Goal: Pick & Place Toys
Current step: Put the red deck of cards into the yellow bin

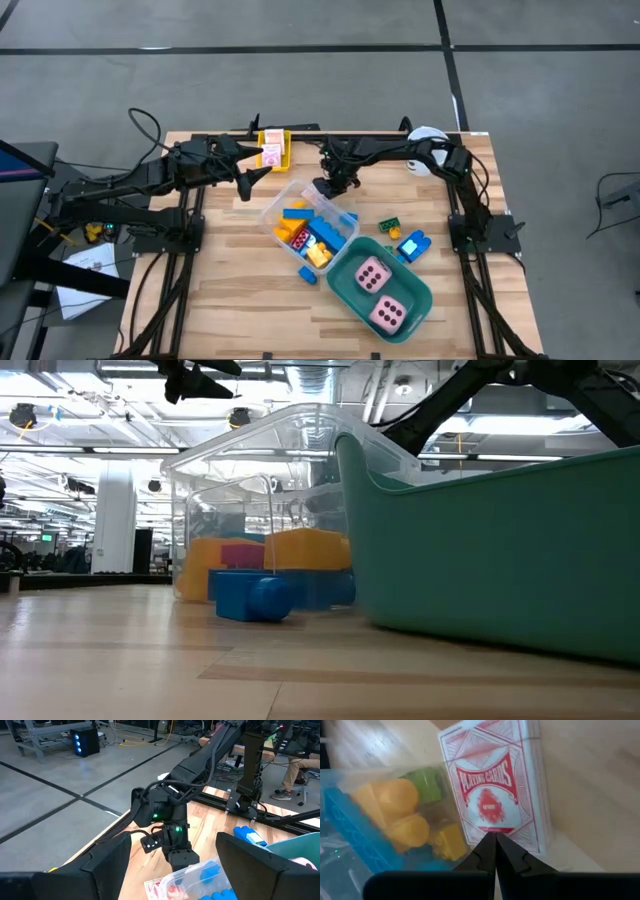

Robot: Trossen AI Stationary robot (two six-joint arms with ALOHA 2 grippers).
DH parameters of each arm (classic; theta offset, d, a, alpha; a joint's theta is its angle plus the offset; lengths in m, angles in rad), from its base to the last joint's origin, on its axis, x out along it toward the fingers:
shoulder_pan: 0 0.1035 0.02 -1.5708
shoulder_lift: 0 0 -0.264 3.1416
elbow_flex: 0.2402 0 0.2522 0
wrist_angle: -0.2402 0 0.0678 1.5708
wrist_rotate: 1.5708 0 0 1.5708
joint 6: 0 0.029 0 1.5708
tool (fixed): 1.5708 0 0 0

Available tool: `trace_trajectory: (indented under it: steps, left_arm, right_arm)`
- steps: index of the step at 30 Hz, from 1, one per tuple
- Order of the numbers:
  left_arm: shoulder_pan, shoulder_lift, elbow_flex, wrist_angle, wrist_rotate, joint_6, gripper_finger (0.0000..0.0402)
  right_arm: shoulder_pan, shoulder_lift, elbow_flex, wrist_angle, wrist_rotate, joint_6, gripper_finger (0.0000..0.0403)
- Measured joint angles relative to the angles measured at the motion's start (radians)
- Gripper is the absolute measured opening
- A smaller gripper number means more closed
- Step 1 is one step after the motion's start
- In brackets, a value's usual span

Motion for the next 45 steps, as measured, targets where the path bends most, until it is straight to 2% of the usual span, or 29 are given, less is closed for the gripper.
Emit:
trace_trajectory:
  steps: [12,16,26,39,45]
  left_arm:
    - [0.0,0.0,0.0,0.0,0.0,0.0,0.0289]
    - [0.0,0.0,0.0,0.0,0.0,0.0,0.0289]
    - [0.0,0.0,0.0,0.0,0.0,0.0,0.0289]
    - [0.0,0.0,0.0,0.0,0.0,0.0,0.0289]
    - [0.0,0.0,0.0,0.0,0.0,0.0,0.0289]
  right_arm:
    - [-0.002,0.01,0.003,-0.021,0.029,0.028,0.0]
    - [-0.006,0.006,0.006,-0.065,0.095,0.031,0.0]
    - [-0.04,0.0,0.004,-0.094,0.095,0.067,0.0]
    - [-0.085,-0.052,0.0,-0.179,0.155,0.126,0.0]
    - [-0.077,-0.137,0.0,-0.236,0.236,0.075,0.0]
